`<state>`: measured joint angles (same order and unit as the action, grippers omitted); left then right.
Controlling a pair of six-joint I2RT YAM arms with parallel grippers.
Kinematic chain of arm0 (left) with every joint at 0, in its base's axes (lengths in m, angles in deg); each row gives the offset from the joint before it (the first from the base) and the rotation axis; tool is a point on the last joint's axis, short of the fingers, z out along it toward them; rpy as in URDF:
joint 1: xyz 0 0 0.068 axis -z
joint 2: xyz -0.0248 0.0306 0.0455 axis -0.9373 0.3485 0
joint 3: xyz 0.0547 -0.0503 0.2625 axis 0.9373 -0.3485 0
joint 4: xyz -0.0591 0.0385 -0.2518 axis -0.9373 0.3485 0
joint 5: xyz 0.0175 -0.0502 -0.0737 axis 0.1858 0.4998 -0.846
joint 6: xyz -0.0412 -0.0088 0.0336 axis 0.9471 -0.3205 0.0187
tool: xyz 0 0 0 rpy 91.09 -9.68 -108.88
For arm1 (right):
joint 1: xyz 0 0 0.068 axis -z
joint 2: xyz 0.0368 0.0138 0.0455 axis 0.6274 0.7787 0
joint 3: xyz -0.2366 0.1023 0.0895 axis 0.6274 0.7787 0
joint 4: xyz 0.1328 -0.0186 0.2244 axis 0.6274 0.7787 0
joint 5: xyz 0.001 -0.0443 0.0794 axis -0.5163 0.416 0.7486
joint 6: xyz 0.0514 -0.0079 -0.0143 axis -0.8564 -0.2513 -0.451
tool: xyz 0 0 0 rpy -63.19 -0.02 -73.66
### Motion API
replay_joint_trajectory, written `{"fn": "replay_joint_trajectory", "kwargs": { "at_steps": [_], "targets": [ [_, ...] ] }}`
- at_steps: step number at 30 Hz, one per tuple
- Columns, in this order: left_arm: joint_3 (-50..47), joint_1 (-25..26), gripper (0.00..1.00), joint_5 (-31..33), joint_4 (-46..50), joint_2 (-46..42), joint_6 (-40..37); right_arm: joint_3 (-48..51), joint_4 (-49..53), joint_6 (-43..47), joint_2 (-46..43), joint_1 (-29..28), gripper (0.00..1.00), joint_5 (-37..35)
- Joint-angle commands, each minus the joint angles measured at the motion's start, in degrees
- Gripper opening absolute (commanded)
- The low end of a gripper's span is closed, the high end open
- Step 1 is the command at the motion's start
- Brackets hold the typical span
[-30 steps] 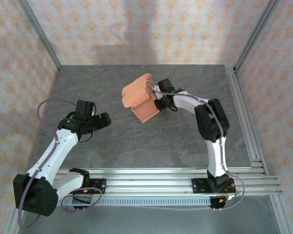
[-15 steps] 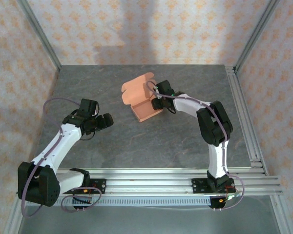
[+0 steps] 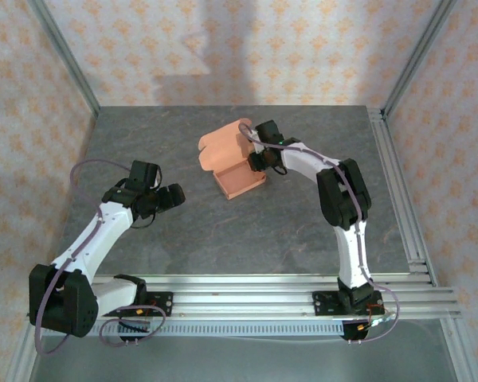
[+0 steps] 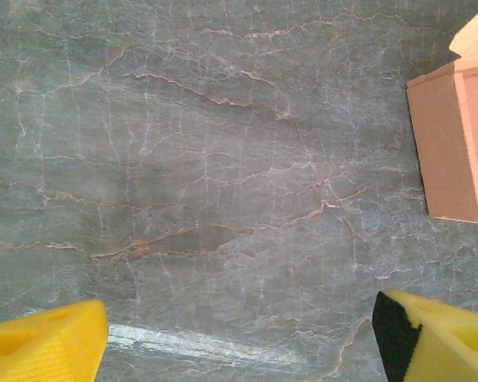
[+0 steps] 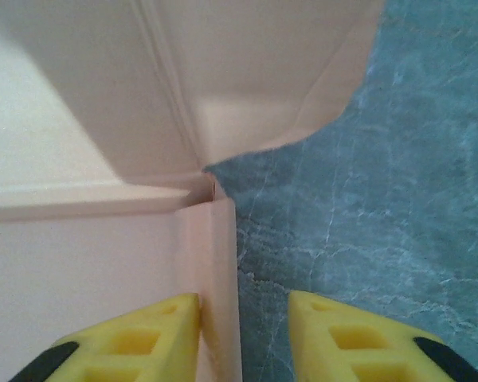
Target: Fold the paper box
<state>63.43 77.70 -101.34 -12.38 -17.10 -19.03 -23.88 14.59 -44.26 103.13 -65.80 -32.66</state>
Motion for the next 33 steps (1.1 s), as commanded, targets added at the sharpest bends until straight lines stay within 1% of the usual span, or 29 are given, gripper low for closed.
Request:
{"fn": "replay_joint_trajectory", "kwargs": {
  "at_steps": [1, 6, 9, 12, 14, 16, 17, 18, 21, 25, 26, 29, 31, 33],
  "targets": [
    [-0.5, -0.2, 0.87, -0.8, -1.1, -0.1, 0.0, -2.6, 3.1, 1.4, 1.5, 0.5, 0.29, 0.7],
    [-0.5, -0.2, 0.87, -1.2, -1.1, 0.2, -0.2, -3.4, 3.5, 1.5, 2.4, 0.5, 0.25, 1.7],
    [-0.4, -0.2, 0.87, -1.2, -1.1, 0.1, -0.2, -3.5, 3.8, 1.6, 2.2, 0.4, 0.19, 1.3],
    [-0.5, -0.2, 0.87, -0.9, -1.5, 0.2, 0.0, -3.0, 3.3, 1.6, 1.2, 0.4, 0.17, 1.3],
    [-1.0, -0.1, 0.86, -0.8, -2.6, 0.4, 0.8, -2.3, 2.5, 1.6, 0.1, 0.4, 0.12, 1.5],
    [-1.5, -0.2, 0.86, -1.4, -4.2, 0.6, 1.2, -1.5, 1.7, 1.4, -1.1, 0.5, 0.12, 1.4],
    [-1.8, -0.2, 0.87, -1.6, -4.9, 0.8, 3.1, -1.0, 1.4, 1.3, -1.8, 0.5, 0.12, 1.3],
    [-1.9, -0.2, 0.87, -1.5, -5.4, 0.9, 3.4, -0.5, 1.1, 1.2, -2.4, 0.5, 0.12, 1.3],
    [-1.8, -0.4, 0.88, -0.3, -6.1, 1.6, 4.0, 1.4, -0.8, 0.1, -4.9, 0.5, 0.11, 2.2],
    [-2.7, -1.3, 0.89, 1.2, -8.1, 2.5, 4.7, 5.6, -5.7, -2.7, -10.0, 0.7, 0.12, 4.5],
    [-3.3, -1.8, 0.89, 0.9, -9.5, 2.5, 5.0, 6.4, -6.8, -3.4, -11.2, 0.8, 0.12, 5.0],
    [-8.0, -3.4, 0.89, -2.2, -18.7, 1.8, 6.7, 9.6, -10.8, -6.0, -15.7, 1.1, 0.12, 7.8],
    [-10.6, -4.5, 0.87, -5.6, -25.6, 2.5, 8.7, 11.3, -13.2, -8.1, -18.8, 1.4, 0.12, 10.3],
    [-10.9, -4.5, 0.86, -8.8, -30.9, 4.8, 10.2, 13.1, -15.9, -10.1, -21.5, 1.3, 0.12, 13.1]
  ]
}}
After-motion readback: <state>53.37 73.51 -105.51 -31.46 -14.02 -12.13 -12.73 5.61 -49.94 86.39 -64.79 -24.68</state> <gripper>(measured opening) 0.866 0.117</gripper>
